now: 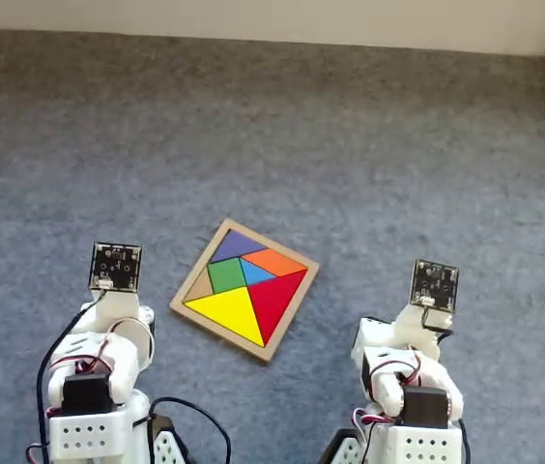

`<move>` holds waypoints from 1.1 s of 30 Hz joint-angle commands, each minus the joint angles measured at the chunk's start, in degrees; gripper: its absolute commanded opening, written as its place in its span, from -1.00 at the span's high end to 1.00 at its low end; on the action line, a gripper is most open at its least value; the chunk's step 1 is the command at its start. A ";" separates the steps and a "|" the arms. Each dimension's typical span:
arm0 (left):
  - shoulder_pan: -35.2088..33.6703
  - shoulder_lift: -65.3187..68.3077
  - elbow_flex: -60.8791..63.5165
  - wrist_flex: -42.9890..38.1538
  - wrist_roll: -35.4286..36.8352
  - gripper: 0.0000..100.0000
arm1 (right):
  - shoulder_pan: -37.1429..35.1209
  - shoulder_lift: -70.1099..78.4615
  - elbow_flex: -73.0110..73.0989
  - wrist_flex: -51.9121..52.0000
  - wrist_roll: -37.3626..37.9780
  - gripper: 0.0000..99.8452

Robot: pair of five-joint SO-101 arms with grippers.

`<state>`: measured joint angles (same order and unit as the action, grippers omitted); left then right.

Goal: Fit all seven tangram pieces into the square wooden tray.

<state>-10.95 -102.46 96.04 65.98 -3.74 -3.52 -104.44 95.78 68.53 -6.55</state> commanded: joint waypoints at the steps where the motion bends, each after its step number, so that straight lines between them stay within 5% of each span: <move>1: -0.66 -1.36 1.19 5.10 0.26 0.99 | 0.57 -0.57 6.64 -0.57 0.53 0.99; 5: -0.66 -1.54 1.19 11.08 0.18 0.99 | 0.57 -0.22 6.64 -0.48 0.53 0.99; 33: -0.48 -1.54 1.19 11.08 0.26 0.99 | 0.57 -0.57 6.64 3.03 0.53 0.99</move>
<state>-10.95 -102.46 96.04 76.70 -3.74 -3.52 -104.44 95.78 71.16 -6.55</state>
